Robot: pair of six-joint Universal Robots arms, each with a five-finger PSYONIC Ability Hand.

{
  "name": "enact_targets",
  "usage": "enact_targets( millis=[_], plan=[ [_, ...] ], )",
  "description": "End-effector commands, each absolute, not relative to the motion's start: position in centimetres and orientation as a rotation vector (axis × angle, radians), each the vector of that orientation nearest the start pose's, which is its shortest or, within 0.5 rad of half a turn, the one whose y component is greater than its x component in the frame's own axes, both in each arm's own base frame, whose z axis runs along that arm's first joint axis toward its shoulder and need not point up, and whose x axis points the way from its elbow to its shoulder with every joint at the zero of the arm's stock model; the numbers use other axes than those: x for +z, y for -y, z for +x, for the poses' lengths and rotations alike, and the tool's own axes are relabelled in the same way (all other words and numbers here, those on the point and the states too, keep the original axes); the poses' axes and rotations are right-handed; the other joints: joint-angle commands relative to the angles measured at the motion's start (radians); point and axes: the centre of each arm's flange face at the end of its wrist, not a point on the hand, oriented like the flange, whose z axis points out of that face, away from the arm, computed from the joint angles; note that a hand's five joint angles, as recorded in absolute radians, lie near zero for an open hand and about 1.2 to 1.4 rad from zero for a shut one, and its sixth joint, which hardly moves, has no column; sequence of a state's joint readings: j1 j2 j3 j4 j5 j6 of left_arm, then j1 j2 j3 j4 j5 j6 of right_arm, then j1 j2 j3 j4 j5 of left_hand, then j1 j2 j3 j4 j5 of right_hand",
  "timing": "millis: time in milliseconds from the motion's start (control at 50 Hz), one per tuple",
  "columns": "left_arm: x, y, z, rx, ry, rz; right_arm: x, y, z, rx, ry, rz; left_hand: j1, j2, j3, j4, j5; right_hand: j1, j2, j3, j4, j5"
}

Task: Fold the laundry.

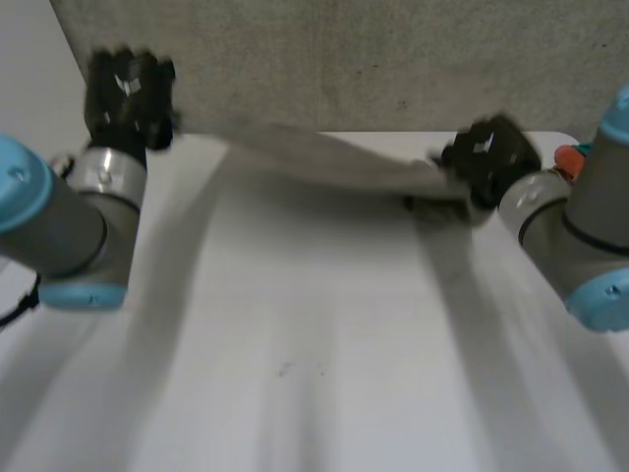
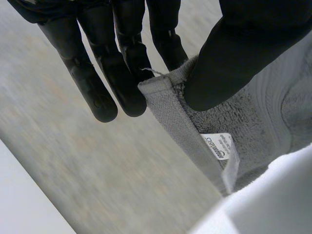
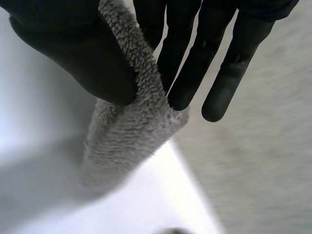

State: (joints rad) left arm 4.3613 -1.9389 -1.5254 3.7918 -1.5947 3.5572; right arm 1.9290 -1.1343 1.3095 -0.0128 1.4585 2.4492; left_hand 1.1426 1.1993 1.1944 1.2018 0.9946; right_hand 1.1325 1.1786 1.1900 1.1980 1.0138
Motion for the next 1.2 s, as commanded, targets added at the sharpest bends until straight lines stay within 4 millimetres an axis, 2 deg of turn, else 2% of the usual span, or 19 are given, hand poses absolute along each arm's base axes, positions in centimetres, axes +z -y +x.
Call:
enact_targets(
  millis=[20,80,100,160,180,200,240,300,320,400,540,660,780,920,1060,1140,1200],
  plan=[
    [21.8,31.8,-25.4,-2.376,-1.830,0.712,17.8,31.3,27.8,-1.731,-2.115,-1.252,0.254,0.197,0.202,0.194,0.227,0.264,0.218,0.206,0.198,0.208],
    [21.8,31.5,-25.3,-2.374,-1.836,0.709,17.9,32.7,26.4,-1.696,-2.153,-1.168,0.254,0.197,0.202,0.194,0.227,0.215,0.169,0.158,0.150,0.160],
    [22.1,31.3,-25.2,-2.375,-1.832,0.707,18.1,33.2,25.7,-1.677,-2.180,-1.129,0.254,0.197,0.202,0.194,0.227,-0.012,-0.058,-0.069,-0.077,-0.068],
    [23.4,30.8,-24.8,-2.399,-1.803,0.689,18.5,33.6,24.7,-1.644,-2.212,-1.081,0.254,0.197,0.202,0.194,0.227,-0.350,-0.396,-0.408,-0.416,-0.406],
    [24.0,30.6,-24.4,-2.403,-1.796,0.675,18.8,33.6,24.5,-1.619,-2.217,-1.076,0.254,0.197,0.202,0.194,0.227,-0.663,-0.709,-0.720,-0.728,-0.719],
    [24.2,30.4,-24.3,-2.402,-1.800,0.670,19.0,33.6,24.4,-1.603,-2.218,-1.076,0.254,0.197,0.202,0.194,0.227,-0.782,-0.828,-0.840,-0.848,-0.838],
    [24.5,30.1,-24.1,-2.402,-1.812,0.664,19.5,33.4,24.0,-1.575,-2.212,-1.079,0.254,0.197,0.202,0.194,0.227,-0.854,-0.900,-0.911,-0.919,-0.909],
    [25.0,29.4,-23.9,-2.406,-1.848,0.652,21.4,33.2,22.7,-1.550,-2.213,-1.067,0.254,0.197,0.202,0.194,0.227,-0.877,-0.923,-0.935,-0.943,-0.933],
    [25.0,29.3,-23.8,-2.404,-1.856,0.651,22.7,33.1,22.0,-1.568,-2.203,-1.081,0.254,0.197,0.202,0.194,0.227,-0.877,-0.923,-0.935,-0.943,-0.933],
    [25.0,28.7,-23.6,-2.407,-1.903,0.636,24.1,33.1,21.0,-1.585,-2.187,-1.184,0.254,0.197,0.202,0.194,0.227,-0.866,-0.912,-0.923,-0.931,-0.921],
    [24.8,28.5,-23.4,-2.397,-1.920,0.630,23.8,33.8,21.2,-1.668,-2.108,-1.495,0.254,0.197,0.202,0.194,0.227,-0.816,-0.862,-0.873,-0.881,-0.871],
    [24.3,28.1,-23.3,-2.380,-1.939,0.636,20.9,35.7,22.1,-1.641,-2.050,-1.654,0.254,0.197,0.202,0.194,0.227,-0.807,-0.853,-0.864,-0.872,-0.863],
    [24.1,27.8,-23.1,-2.372,-1.949,0.636,18.2,36.1,25.9,-1.673,-1.872,-1.808,0.254,0.197,0.202,0.194,0.227,-0.789,-0.835,-0.847,-0.855,-0.845],
    [24.4,27.7,-23.1,-2.381,-1.941,0.632,15.4,36.6,28.9,-1.668,-1.808,-1.851,0.254,0.197,0.202,0.194,0.227,-0.760,-0.806,-0.817,-0.825,-0.816],
    [24.6,27.7,-23.1,-2.388,-1.931,0.630,13.2,37.7,29.4,-1.657,-1.856,-1.864,0.254,0.197,0.202,0.194,0.227,-0.736,-0.782,-0.794,-0.802,-0.792],
    [24.7,27.7,-23.1,-2.390,-1.930,0.629,12.4,38.4,29.4,-1.666,-1.890,-1.867,0.254,0.197,0.202,0.194,0.227,-0.587,-0.633,-0.645,-0.653,-0.643],
    [24.8,27.9,-23.0,-2.391,-1.923,0.624,12.7,38.7,29.4,-1.697,-1.887,-1.867,0.254,0.197,0.202,0.194,0.227,-0.004,-0.050,-0.062,-0.070,-0.060]
  ],
)
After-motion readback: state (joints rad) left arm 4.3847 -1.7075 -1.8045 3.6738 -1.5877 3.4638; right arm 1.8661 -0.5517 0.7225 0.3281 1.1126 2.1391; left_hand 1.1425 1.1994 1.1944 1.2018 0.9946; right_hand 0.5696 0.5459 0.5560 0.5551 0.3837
